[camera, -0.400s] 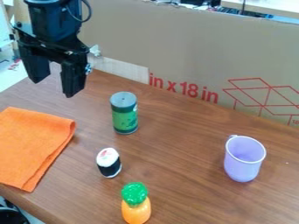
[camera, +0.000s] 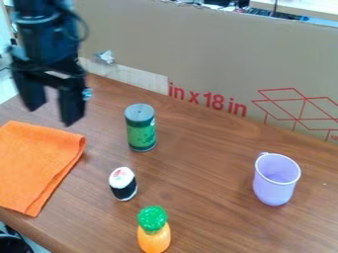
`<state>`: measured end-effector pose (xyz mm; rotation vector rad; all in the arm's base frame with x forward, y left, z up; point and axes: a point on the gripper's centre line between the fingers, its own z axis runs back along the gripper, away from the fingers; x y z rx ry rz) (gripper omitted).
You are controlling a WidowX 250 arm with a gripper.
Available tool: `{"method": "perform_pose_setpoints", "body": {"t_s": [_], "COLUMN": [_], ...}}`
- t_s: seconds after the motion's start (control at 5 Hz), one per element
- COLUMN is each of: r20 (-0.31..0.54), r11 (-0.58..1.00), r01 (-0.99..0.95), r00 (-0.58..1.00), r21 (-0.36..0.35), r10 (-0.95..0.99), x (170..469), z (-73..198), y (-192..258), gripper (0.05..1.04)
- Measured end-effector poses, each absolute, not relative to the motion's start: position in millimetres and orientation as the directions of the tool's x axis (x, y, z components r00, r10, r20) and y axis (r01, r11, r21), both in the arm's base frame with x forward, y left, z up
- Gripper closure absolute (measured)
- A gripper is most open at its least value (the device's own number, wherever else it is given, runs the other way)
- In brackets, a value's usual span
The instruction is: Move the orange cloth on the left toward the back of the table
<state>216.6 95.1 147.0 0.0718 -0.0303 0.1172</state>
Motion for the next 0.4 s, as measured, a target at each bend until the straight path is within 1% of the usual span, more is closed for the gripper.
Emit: {"method": "perform_pose_setpoints", "body": {"t_s": [0.2,0.4], "r20": [0.004,-0.126], "r11": [0.985,0.98], "r01": [-0.174,-0.201], "r00": [0.985,0.972], "r21": [0.021,0.006], "r10": [0.174,0.2], "x": [196.1,188.3], "z": [131.6,96.5], "y": [116.5,129.6], "gripper": [0.083,0.083]}}
